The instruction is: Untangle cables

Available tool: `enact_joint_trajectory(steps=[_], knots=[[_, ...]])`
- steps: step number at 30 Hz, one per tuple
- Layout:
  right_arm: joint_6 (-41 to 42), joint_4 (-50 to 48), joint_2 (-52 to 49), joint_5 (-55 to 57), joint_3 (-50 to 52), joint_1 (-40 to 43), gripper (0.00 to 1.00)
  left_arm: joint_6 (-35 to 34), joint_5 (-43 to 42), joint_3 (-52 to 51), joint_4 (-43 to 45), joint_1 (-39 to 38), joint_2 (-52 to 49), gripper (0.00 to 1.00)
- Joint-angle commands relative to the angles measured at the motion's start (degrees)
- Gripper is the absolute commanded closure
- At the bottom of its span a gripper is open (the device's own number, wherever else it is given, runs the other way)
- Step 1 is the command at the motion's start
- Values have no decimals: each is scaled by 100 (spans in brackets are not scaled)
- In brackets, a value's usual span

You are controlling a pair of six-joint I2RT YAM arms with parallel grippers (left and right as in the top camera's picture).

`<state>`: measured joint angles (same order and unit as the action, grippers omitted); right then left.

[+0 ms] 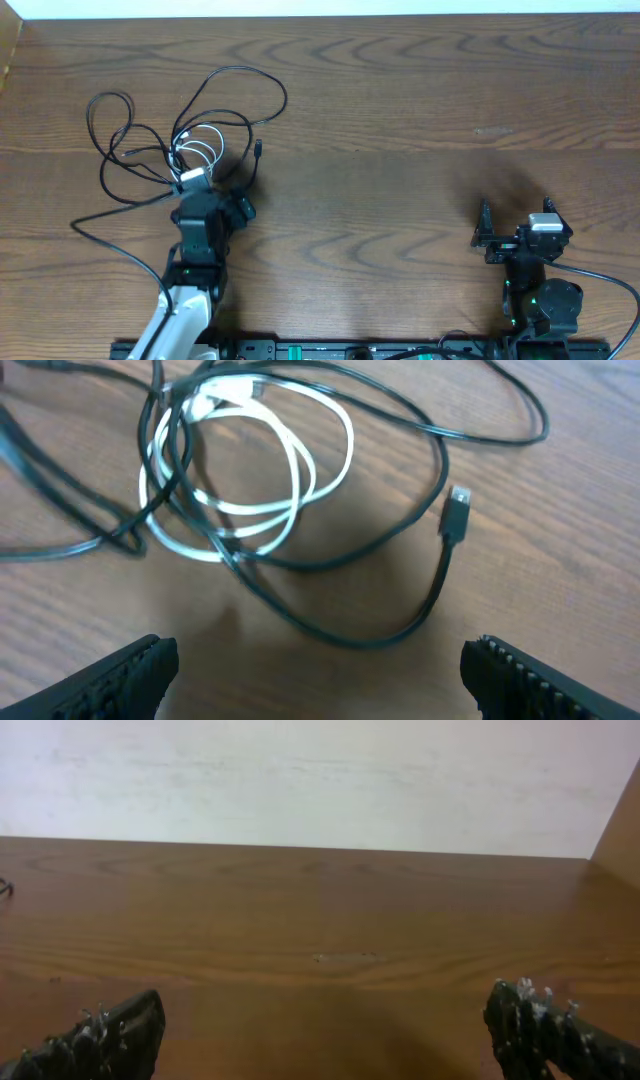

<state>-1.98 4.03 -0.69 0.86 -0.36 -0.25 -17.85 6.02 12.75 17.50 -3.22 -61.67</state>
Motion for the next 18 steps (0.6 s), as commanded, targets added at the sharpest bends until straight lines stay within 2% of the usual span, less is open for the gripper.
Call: enact_joint_trajectory(steps=[1, 10, 14, 18], knots=[[-66, 26, 37, -37, 7, -33, 1, -4, -48, -339, 85, -13, 216, 5], [-66, 26, 37, -37, 7, -33, 1, -20, -57, -1266, 350, -13, 791, 5], [-66, 26, 37, -37, 7, -33, 1, -26, -114, -1252, 125, -9, 1045, 5], [-66, 26, 37, -37, 7, -33, 1, -26, -157, -1252, -485, -9, 1469, 5]])
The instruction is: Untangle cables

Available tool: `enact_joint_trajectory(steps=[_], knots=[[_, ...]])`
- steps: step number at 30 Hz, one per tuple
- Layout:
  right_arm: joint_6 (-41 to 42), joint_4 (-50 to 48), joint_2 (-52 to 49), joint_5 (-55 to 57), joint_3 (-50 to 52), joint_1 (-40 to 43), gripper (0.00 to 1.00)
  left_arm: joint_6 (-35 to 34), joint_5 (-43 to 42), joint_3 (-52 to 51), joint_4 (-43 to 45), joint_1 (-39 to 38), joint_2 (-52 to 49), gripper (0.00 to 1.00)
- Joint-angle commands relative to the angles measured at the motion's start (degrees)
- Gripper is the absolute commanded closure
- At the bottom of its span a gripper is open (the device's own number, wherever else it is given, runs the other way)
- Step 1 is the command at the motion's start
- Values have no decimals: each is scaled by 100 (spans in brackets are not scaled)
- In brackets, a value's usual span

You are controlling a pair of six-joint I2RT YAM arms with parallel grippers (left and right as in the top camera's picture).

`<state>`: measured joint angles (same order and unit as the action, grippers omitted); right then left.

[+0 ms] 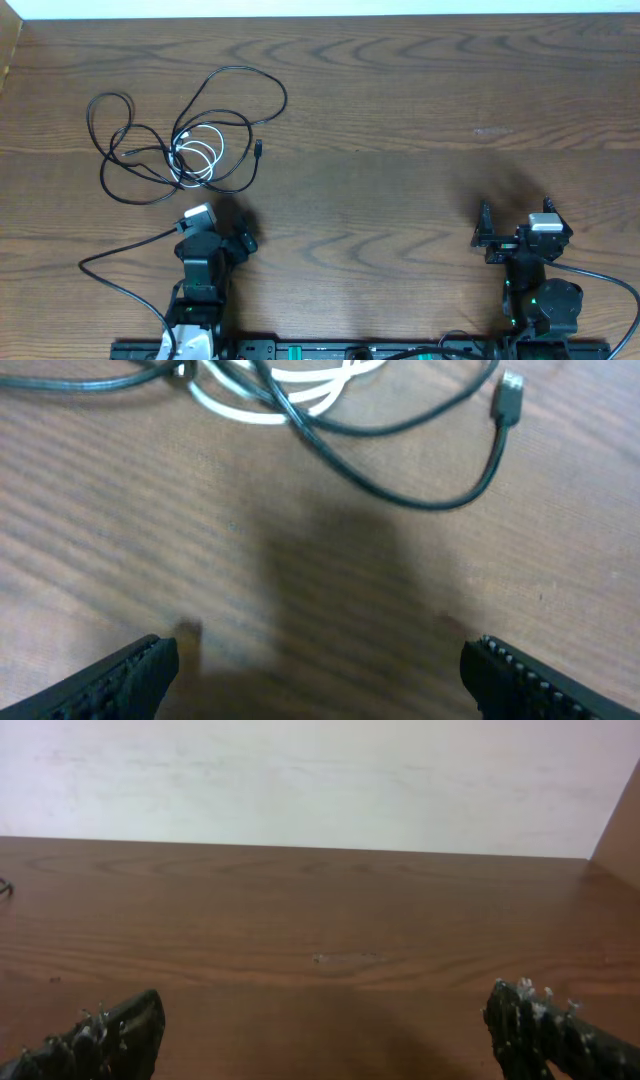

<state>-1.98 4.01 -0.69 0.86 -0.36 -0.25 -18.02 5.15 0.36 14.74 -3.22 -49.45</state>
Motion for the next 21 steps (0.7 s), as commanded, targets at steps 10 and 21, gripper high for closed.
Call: enact_joint_trajectory(steps=[10, 21], knots=[[-66, 28, 37, -37, 7, -33, 1, 17, -107, -13, -1198, -76, 1084, 5], [-66, 28, 37, -37, 7, -33, 1, 278, -219, -13, -1893, -79, 3272, 5]])
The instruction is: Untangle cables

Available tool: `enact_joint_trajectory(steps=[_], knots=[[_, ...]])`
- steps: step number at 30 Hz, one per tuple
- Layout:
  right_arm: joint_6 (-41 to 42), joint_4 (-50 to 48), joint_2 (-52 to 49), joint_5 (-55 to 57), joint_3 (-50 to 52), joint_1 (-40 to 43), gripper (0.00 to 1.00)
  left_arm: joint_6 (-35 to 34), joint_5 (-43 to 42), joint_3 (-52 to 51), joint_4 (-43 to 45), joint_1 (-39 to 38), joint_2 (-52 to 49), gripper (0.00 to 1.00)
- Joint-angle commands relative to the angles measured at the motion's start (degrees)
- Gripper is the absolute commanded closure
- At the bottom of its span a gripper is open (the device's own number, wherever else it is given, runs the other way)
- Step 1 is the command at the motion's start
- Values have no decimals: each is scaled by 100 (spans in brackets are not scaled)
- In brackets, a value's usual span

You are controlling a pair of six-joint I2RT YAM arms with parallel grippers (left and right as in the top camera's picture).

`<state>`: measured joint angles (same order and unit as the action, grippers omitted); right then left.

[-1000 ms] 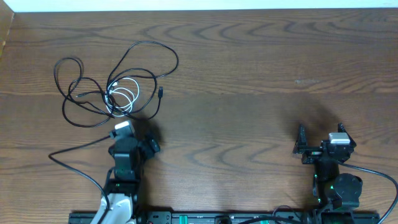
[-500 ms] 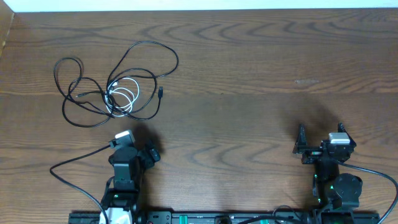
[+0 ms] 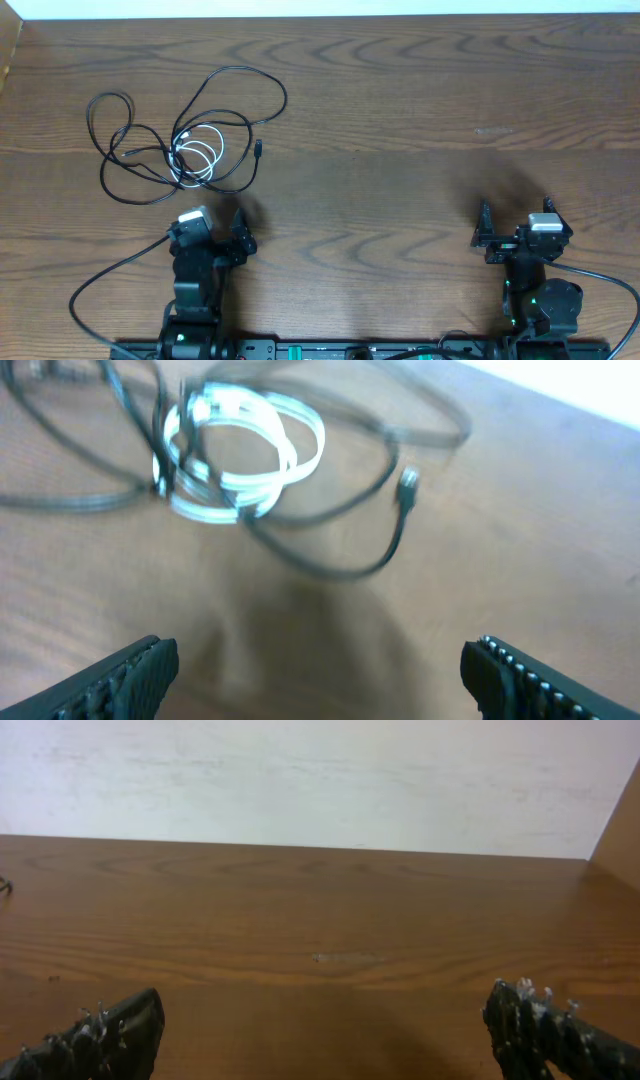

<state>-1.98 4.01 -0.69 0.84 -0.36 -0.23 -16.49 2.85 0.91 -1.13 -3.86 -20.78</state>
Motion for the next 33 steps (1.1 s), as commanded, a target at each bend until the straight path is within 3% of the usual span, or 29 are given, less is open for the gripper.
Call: enact_joint_trajectory(steps=[1, 12, 23, 33], knots=[[-66, 28, 37, -35, 7, -35, 1, 125, -7, -68, -310, -15, 566, 5], [-66, 28, 37, -35, 7, -35, 1, 927, -1027, -63, -269, -13, 2037, 5], [-66, 28, 37, -35, 7, -35, 1, 1241, -1679, -63, -203, -15, 2070, 5], [-66, 28, 37, -35, 7, -35, 1, 1174, -1674, -63, -168, -13, 2072, 5]])
